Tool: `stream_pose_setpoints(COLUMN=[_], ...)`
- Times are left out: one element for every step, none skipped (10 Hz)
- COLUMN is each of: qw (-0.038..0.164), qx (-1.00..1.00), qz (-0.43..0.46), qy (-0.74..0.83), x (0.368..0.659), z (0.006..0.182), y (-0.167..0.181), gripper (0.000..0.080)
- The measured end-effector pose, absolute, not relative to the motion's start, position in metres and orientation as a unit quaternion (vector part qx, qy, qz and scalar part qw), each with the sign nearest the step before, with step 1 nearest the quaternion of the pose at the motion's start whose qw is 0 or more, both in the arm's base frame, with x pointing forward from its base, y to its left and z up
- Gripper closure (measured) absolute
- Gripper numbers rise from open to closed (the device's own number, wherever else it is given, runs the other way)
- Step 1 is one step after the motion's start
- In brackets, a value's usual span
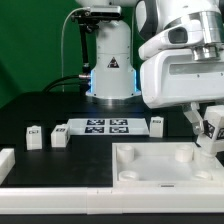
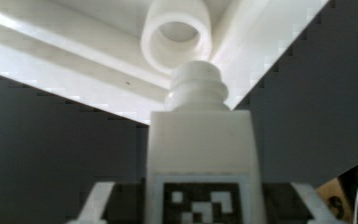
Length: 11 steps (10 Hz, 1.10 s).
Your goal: Assemble one leg
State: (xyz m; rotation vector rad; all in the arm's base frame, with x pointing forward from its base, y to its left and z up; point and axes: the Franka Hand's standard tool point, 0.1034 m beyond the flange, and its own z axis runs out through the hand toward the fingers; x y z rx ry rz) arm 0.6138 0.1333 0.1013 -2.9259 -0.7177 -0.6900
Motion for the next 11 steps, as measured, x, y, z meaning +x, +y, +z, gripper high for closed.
stream_pose_setpoints(qw=[0.025, 0.025, 0.025, 0.025, 0.025, 0.025, 0.025, 0.025, 0.025, 0.025, 0.024], qx=[-0.946, -0.946, -0.946, -0.946, -0.946, -0.946, -0.946, -0.946, -0.947, -0.947, -0.947], qz=[-0.223, -0.223, -0.223, -0.223, -0.223, -0.223, -0.223, -0.223, -0.222, -0.222, -0.220], qy=[-0.232, -0.232, -0.232, -0.232, -0.232, -0.232, -0.232, -0.232, -0.232, -0.232, -0.233], x=[0.6138, 0.6138, 0.6138, 0.6138, 0.6138, 0.6138, 0.6138, 0.6138, 0.6135, 0.6138, 0.6172], z=[0.1013, 0.1013, 0.1013, 0.1013, 0.1013, 0.1013, 0.1013, 0.1013, 0.0997, 0.0985, 0.0935], y=[0.1333, 0.1333, 0.1333, 0.1333, 0.1333, 0.1333, 0.1333, 0.1333, 0.1317, 0.1313, 0.1281], gripper=[0.0512, 0.0512, 0.0512, 0.0512, 0.0512, 0.0512, 0.0512, 0.0512, 0.0512, 0.0512, 0.0512])
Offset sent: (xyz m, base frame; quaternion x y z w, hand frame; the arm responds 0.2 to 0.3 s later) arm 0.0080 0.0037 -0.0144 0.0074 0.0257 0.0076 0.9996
